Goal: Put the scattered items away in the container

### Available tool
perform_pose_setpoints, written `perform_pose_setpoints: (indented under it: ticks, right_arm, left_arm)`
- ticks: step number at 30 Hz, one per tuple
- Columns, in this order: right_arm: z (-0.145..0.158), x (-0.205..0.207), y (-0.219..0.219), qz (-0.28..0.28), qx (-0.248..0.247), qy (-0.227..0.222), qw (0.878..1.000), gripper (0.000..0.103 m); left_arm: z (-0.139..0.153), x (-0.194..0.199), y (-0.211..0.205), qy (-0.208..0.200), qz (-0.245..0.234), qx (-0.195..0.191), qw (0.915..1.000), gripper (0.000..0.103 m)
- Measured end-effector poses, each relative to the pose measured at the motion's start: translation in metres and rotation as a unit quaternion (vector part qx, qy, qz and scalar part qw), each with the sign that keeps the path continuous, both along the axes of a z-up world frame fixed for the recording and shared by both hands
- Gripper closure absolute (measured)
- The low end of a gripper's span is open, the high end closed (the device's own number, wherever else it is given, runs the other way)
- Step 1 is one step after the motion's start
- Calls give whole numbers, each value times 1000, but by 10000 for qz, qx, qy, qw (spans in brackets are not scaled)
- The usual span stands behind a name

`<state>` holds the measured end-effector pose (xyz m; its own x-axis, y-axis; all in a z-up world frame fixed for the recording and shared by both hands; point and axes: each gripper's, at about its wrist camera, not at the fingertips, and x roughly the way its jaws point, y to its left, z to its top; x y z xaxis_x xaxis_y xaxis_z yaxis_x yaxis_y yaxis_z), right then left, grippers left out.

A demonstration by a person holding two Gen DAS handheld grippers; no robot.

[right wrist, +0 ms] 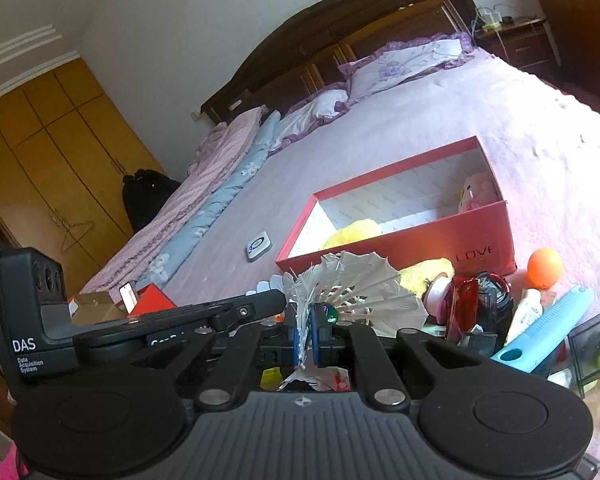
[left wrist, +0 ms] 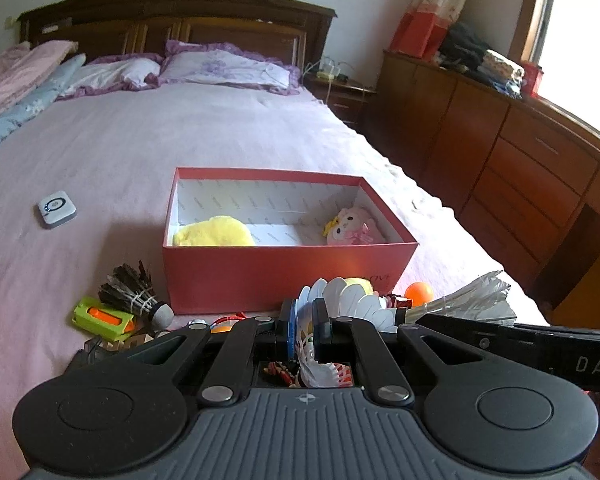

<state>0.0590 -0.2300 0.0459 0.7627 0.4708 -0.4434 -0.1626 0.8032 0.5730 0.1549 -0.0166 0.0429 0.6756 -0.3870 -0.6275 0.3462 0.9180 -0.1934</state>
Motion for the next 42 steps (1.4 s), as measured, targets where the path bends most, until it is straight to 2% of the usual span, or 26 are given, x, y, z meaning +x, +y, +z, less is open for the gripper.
perform_pose_setpoints:
  ticks: [8, 17, 20, 22, 23, 26, 28, 31, 33, 36, 39, 42]
  right_arm:
    - [8, 5, 3, -76, 119, 304, 9994, 95]
    - [62, 26, -19, -538, 301, 810, 9948, 95]
    - [82, 34, -20, -602, 194, 1009, 9929, 95]
    - [92, 42, -21, -640, 114, 1185, 9908, 95]
    - [95, 45, -22, -639, 86, 1207, 9906, 95]
    - [97, 52, -25, -595, -20, 1229, 9906, 95]
    - [89, 55, -32, -493, 82, 1335, 9898, 95]
    - [71, 64, -43, -159, 274, 1512, 9880, 95]
    - [60, 73, -50, 109, 354, 1645, 9857, 95]
    - [42, 87, -58, 390, 336, 1857, 9813, 95]
    - [21, 101, -63, 499, 277, 2145, 9750, 95]
    - [6, 109, -63, 548, 244, 2328, 9707, 95]
  left_arm:
    - [19, 12, -1, 395, 188, 74, 9990, 94]
    - [82, 45, -12, 776, 266, 119, 9966, 94]
    - [102, 52, -12, 922, 224, 219, 9952, 93]
    - [106, 56, -12, 1030, 85, 268, 9943, 89]
    - [108, 58, -12, 1080, 4, 289, 9937, 83]
    - [92, 58, -20, 1230, -176, 626, 9903, 74]
    - [77, 54, -29, 1488, -107, 836, 9853, 74]
    - [56, 47, -43, 1916, 59, 1126, 9750, 71]
    - [40, 43, -51, 2206, 184, 1260, 9670, 59]
    - [16, 39, -55, 2598, 486, 1286, 9558, 59]
    - [5, 31, -46, 2786, 846, 1277, 9481, 58]
    - [1, 22, -42, 2748, 807, 1561, 9453, 54]
